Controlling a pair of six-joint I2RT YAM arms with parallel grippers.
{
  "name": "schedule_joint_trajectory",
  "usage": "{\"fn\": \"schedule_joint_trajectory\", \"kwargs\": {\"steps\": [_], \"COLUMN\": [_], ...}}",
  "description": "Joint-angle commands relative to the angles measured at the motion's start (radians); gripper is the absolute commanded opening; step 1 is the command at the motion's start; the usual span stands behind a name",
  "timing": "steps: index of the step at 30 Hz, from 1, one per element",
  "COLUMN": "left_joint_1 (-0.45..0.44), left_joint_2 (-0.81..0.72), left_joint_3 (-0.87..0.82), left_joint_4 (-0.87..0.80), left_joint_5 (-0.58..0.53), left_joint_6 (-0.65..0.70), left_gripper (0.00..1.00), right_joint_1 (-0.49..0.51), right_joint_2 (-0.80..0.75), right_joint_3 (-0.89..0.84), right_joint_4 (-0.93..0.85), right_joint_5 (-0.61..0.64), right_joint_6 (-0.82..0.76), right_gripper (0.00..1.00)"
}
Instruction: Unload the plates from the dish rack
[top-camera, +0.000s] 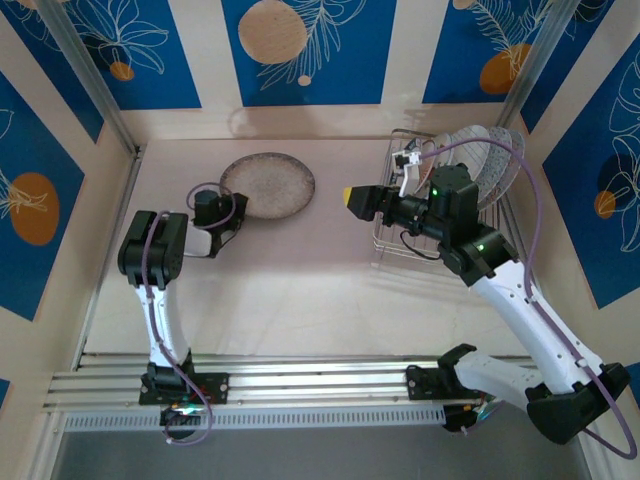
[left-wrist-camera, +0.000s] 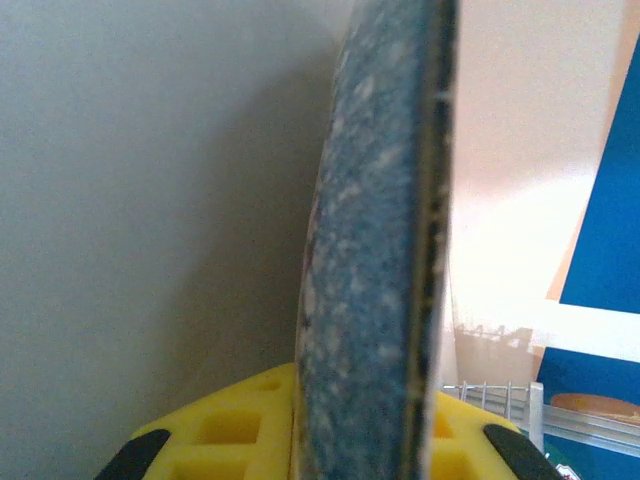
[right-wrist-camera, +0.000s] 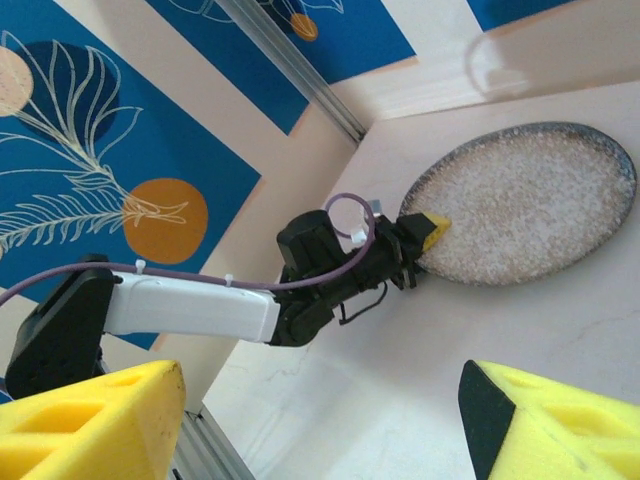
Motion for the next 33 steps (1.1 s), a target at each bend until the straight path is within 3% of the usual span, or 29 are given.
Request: {"fn": "schedule_joint_trajectory", "kwargs": {"steps": [1, 13, 19, 33], "left_joint_1": [0.025, 0.062, 0.067, 0.076], "left_joint_2": [-0.004, 0.029, 0.037, -0.018], "left_joint_3": [0.071, 0.133, 0.168, 0.214], "left_joint_4": [0.161, 0.014, -0.069, -0.361], "left_joint_5": [0.057, 0.104, 0.123, 0.124], "left_joint_6": [-0.005, 0.017, 0.024, 0.064], "left_gripper": [0.00, 0.11, 0.24, 0.39], "right_joint_1": [0.011, 0.019, 0.022, 0.026], "right_joint_2": [0.019, 0.054, 0.045, 0.067], "right_joint_3": [0.032, 0.064, 0.066, 0.106], "right_joint_4": [-0.030, -0.034, -0.052, -0.119], "right_joint_5": [0.037, 0.041, 0.056, 0.097], "right_joint_6": [-0.016, -0.015, -0.015, -0.013], "right_gripper": [0.74, 0.74, 0.74, 0.74]}}
